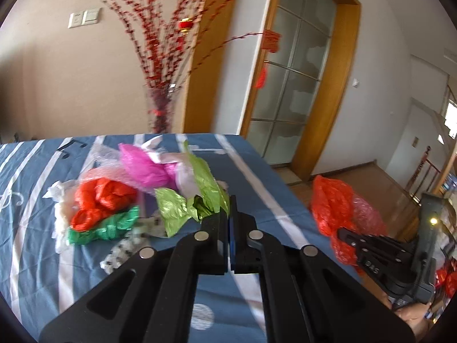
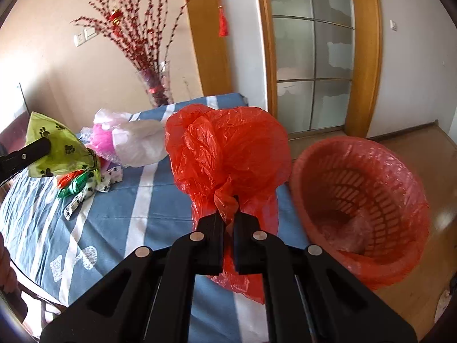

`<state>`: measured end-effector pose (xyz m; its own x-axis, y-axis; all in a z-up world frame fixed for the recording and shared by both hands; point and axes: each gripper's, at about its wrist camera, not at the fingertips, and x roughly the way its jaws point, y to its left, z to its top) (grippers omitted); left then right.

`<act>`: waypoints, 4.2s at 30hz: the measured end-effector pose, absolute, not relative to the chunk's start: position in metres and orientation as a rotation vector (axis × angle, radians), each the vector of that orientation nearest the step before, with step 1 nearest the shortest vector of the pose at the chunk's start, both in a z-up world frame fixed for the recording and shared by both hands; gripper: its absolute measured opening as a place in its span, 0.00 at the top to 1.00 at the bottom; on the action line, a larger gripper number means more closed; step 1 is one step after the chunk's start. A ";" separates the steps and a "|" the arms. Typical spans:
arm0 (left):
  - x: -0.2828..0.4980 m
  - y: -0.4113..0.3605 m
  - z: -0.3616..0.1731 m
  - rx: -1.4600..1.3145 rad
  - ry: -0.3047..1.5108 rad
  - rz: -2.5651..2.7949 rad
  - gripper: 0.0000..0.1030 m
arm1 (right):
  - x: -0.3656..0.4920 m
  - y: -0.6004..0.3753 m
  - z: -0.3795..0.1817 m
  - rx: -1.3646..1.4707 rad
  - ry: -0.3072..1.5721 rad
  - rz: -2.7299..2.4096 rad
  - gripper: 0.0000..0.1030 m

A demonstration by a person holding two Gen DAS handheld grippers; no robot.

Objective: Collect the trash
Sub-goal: 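Lift the orange-red bag with the right tool while the left tool grasps a green bag, then carry both bags over the red basket and open both tools to drop them, then return both tools open toward the remaining bags on the table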

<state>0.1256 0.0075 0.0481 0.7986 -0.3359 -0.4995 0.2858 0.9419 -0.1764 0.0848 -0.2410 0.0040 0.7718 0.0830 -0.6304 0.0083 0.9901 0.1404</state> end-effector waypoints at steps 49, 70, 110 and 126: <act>0.138 -0.251 0.028 -0.031 0.595 -0.824 0.98 | 0.040 -0.417 -0.006 0.392 0.642 -0.276 0.95; 0.162 -0.273 -0.010 -0.037 0.727 -0.830 0.94 | 0.052 -0.432 -0.016 0.430 0.669 -0.271 0.89; 0.161 0.026 -0.004 0.011 0.637 -0.124 0.46 | 0.089 -0.267 0.023 0.209 0.625 0.029 0.45; 0.169 0.140 -0.012 -0.087 0.660 0.098 0.46 | 0.155 -0.124 0.020 0.089 0.700 0.283 0.45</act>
<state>0.1693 0.1396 -0.0115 0.7856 0.0628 -0.6155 -0.1184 0.9917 -0.0499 0.1554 -0.1238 0.0197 0.7286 0.2860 -0.6223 -0.2265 0.9581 0.1751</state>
